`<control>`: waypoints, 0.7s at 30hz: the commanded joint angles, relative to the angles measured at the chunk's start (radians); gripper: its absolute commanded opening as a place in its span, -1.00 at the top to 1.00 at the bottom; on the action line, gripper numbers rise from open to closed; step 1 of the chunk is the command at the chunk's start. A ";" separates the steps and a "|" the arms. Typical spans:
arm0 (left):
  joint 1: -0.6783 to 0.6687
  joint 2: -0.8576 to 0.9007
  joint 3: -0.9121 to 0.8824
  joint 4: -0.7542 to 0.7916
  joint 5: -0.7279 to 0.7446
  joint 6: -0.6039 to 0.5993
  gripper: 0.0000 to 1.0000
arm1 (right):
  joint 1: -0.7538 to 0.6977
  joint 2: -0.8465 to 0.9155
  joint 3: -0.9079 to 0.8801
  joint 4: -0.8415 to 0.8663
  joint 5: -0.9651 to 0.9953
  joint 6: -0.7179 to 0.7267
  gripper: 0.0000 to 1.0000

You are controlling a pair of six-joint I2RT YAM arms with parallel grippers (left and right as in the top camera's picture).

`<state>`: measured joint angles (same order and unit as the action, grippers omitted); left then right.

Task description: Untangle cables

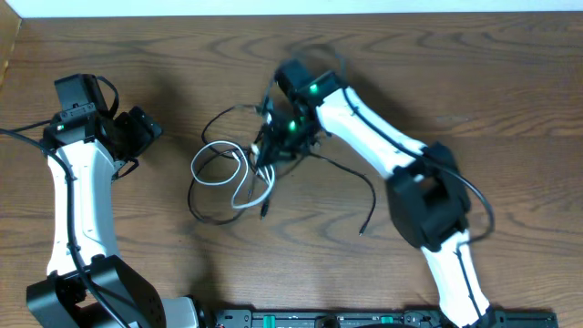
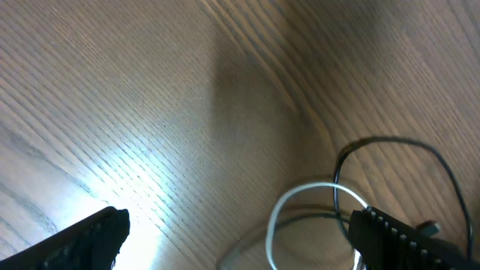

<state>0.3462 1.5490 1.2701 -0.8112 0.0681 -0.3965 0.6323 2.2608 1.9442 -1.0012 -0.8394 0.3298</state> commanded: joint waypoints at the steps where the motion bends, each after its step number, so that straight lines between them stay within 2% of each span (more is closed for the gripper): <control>1: 0.002 0.006 -0.006 -0.003 -0.017 -0.005 -0.96 | 0.000 -0.175 0.040 0.072 0.106 -0.014 0.98; 6: 0.002 0.006 -0.006 -0.003 -0.017 -0.006 -0.96 | 0.001 -0.291 0.040 0.182 0.299 -0.019 0.97; 10: 0.002 0.006 -0.006 -0.003 -0.017 -0.006 -0.96 | 0.008 -0.340 0.040 0.220 0.405 -0.086 0.97; 21: 0.002 0.006 -0.006 -0.003 -0.017 -0.005 -0.96 | 0.011 -0.283 0.038 0.096 0.557 -0.103 0.98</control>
<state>0.3462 1.5490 1.2701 -0.8112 0.0681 -0.3965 0.6346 1.9369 1.9781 -0.8776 -0.3504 0.2474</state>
